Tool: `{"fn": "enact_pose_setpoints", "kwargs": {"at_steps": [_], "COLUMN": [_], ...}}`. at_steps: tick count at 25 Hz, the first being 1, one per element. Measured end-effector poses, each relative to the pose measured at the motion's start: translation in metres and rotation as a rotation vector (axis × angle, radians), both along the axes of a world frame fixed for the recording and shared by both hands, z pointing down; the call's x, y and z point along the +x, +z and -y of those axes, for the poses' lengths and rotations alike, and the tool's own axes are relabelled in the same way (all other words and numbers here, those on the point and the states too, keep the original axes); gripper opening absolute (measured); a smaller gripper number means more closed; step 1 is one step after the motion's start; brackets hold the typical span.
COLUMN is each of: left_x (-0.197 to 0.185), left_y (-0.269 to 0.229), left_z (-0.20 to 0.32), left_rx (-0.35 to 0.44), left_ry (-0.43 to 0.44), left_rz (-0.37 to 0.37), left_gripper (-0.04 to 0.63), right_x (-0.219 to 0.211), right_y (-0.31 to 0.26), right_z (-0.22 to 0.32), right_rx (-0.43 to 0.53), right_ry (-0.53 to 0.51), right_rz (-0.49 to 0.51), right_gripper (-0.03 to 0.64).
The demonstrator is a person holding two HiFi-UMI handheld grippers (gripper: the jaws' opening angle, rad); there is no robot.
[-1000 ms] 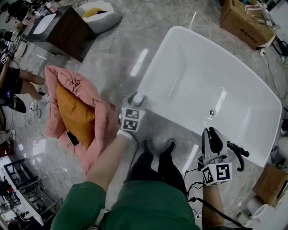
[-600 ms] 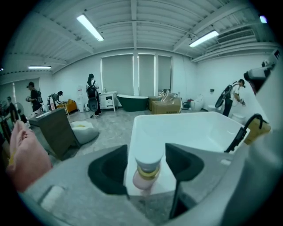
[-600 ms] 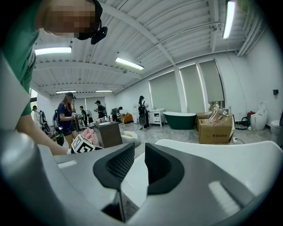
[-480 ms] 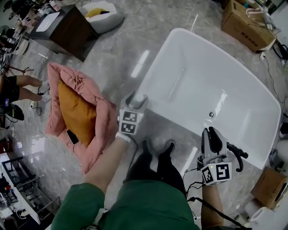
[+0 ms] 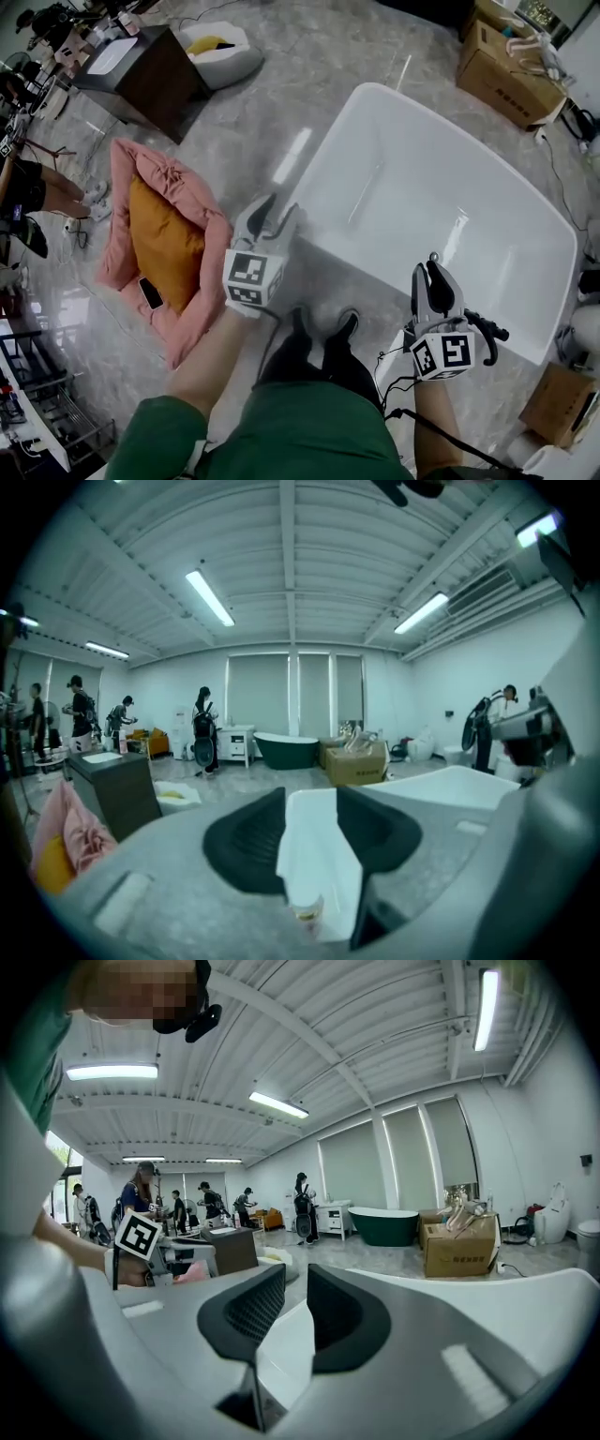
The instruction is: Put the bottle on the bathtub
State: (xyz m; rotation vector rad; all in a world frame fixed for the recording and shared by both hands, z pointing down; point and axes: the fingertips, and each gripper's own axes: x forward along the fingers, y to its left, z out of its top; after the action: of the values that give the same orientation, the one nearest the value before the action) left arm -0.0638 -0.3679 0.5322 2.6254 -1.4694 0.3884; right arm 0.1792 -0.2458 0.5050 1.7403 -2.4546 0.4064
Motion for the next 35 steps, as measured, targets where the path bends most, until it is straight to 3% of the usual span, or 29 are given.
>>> {"fn": "enact_pose_setpoints", "kwargs": {"at_steps": [5,11,22,27,35], "left_x": [0.016,0.026,0.028,0.036,0.049], "left_y": [-0.078,-0.121,-0.18,-0.203,-0.218], "left_z": [-0.026,-0.06,-0.079,-0.086,-0.094], "left_rx": [0.086,0.079,0.101,0.127,0.152], "left_ry": [0.062,0.082,0.067,0.091,0.097], "left_rz": [-0.063,-0.082,-0.111,-0.12,-0.122], "left_gripper": [0.129,0.118,0.109,0.106,0.1], "right_x": [-0.001,0.007,0.016,0.019,0.023], "right_y": [-0.043,-0.087,-0.158,-0.17,-0.188], "right_z": [0.0,-0.01,-0.024,-0.026,-0.032], "right_rx": [0.105,0.163,0.248,0.227,0.289], "right_ry": [-0.003,0.024,0.044,0.064,0.034], "right_rz": [-0.001,-0.032,-0.063,-0.072,-0.038], "right_gripper": [0.072,0.071,0.072,0.057,0.057]}}
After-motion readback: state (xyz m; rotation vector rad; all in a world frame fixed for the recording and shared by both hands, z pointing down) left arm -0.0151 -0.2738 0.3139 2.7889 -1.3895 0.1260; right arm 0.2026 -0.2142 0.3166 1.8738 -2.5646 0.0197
